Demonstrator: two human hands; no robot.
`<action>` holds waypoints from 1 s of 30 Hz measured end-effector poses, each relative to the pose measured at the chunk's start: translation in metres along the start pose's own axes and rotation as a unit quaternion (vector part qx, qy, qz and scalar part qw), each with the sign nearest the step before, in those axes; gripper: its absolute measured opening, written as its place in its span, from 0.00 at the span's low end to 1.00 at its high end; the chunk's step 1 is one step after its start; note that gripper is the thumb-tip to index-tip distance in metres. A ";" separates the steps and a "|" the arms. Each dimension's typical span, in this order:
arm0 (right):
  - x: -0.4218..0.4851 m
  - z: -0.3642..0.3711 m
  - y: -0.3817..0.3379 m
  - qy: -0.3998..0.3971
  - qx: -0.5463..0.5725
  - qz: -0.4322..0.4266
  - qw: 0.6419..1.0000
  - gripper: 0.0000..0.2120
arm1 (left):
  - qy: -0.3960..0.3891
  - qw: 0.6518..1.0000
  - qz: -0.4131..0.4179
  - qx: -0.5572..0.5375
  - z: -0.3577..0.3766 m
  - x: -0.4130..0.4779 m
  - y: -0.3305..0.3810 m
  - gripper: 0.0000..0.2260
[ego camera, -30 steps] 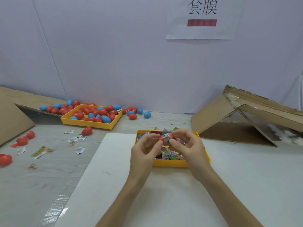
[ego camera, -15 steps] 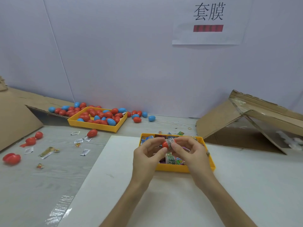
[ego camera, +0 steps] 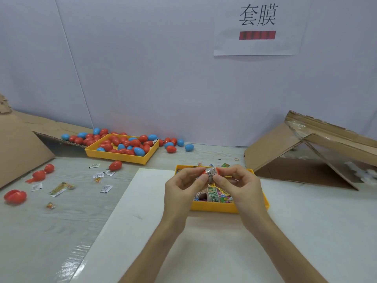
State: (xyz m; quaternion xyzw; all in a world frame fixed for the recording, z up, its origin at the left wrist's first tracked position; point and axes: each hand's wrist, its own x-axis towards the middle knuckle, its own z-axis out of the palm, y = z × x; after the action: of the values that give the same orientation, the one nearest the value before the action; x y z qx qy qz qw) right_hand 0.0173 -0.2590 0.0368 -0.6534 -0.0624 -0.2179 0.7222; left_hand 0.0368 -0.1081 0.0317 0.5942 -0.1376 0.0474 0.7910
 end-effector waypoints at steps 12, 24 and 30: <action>-0.004 0.003 -0.009 -0.019 0.004 -0.012 1.000 0.13 | -0.020 1.000 -0.004 0.014 0.001 -0.002 0.006 0.11; -0.001 0.005 -0.004 0.015 -0.015 -0.035 0.999 0.09 | -0.034 0.996 -0.044 -0.063 0.002 -0.001 0.004 0.16; -0.003 0.004 -0.009 -0.011 0.000 -0.011 1.000 0.03 | -0.032 0.995 -0.047 -0.081 -0.001 0.002 0.004 0.15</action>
State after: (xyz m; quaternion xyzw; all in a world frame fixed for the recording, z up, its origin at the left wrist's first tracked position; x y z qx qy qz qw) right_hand 0.0118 -0.2550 0.0442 -0.6550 -0.0775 -0.2192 0.7189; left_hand 0.0379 -0.1061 0.0359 0.5349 -0.1378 -0.0202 0.8334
